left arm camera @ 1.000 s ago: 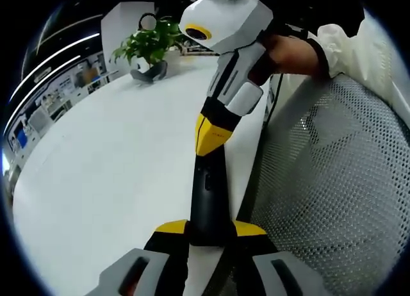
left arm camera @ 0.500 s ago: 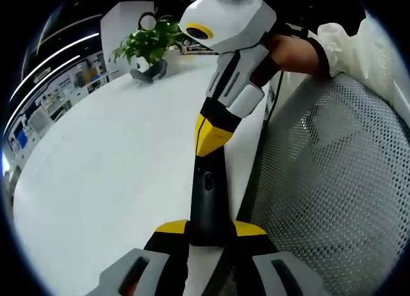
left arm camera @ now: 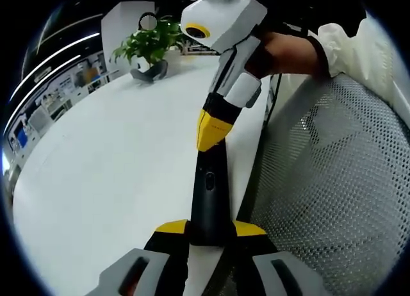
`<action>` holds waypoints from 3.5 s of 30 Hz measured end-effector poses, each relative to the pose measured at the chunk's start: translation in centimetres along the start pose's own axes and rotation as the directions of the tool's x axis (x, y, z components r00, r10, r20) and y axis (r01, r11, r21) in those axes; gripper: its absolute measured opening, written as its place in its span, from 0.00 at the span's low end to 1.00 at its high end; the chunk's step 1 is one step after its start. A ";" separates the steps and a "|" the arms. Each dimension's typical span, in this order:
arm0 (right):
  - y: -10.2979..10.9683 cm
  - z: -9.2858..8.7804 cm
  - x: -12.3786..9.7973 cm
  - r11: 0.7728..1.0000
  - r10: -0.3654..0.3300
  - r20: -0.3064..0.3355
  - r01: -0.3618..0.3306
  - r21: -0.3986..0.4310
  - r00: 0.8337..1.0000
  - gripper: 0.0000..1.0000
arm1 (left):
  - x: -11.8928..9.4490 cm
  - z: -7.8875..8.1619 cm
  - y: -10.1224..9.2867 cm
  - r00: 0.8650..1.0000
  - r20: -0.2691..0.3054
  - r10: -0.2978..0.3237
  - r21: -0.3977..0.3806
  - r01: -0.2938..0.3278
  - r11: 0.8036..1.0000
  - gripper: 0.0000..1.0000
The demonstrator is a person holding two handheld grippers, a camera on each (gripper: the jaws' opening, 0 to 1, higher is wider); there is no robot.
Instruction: Press the specified remote control buttons in sequence, fully releasing each button before pressing the next.
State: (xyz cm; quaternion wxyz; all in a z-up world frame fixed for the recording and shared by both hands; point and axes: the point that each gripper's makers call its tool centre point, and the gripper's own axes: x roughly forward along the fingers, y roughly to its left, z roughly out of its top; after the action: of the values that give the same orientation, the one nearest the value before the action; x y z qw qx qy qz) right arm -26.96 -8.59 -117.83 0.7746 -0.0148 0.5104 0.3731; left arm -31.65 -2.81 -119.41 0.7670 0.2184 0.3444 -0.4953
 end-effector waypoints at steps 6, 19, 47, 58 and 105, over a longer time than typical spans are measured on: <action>0.9 -0.3 0.1 0.999 0.039 -0.021 -0.039 0.010 0.999 0.00 | 0.0 0.0 0.0 1.000 0.000 0.000 0.000 0.000 1.000 0.24; 1.4 -1.2 0.6 0.998 0.060 -0.067 -0.060 0.009 0.996 0.00 | 0.0 0.0 0.0 1.000 0.002 0.000 0.001 0.000 1.000 0.24; 1.5 -1.7 0.2 0.995 0.075 -0.097 -0.067 0.078 0.992 0.00 | 0.0 0.0 0.0 1.000 -0.001 0.001 0.003 0.000 1.000 0.24; 1.3 -2.2 -0.1 0.997 0.043 -0.112 -0.037 0.062 0.993 0.00 | -0.1 0.0 -0.2 1.000 -0.002 0.002 0.010 -0.002 1.000 0.24; 0.4 -2.7 -0.4 0.999 -0.005 -0.127 0.011 0.044 0.992 0.00 | 0.0 0.0 -0.2 1.000 -0.007 0.002 0.030 -0.002 1.000 0.24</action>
State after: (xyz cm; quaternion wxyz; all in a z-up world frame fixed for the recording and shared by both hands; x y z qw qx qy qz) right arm -29.42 -9.62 -118.68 0.7423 -0.0234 0.5667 0.3568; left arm -31.84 -2.93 -119.39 0.7629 0.2321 0.3393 -0.4989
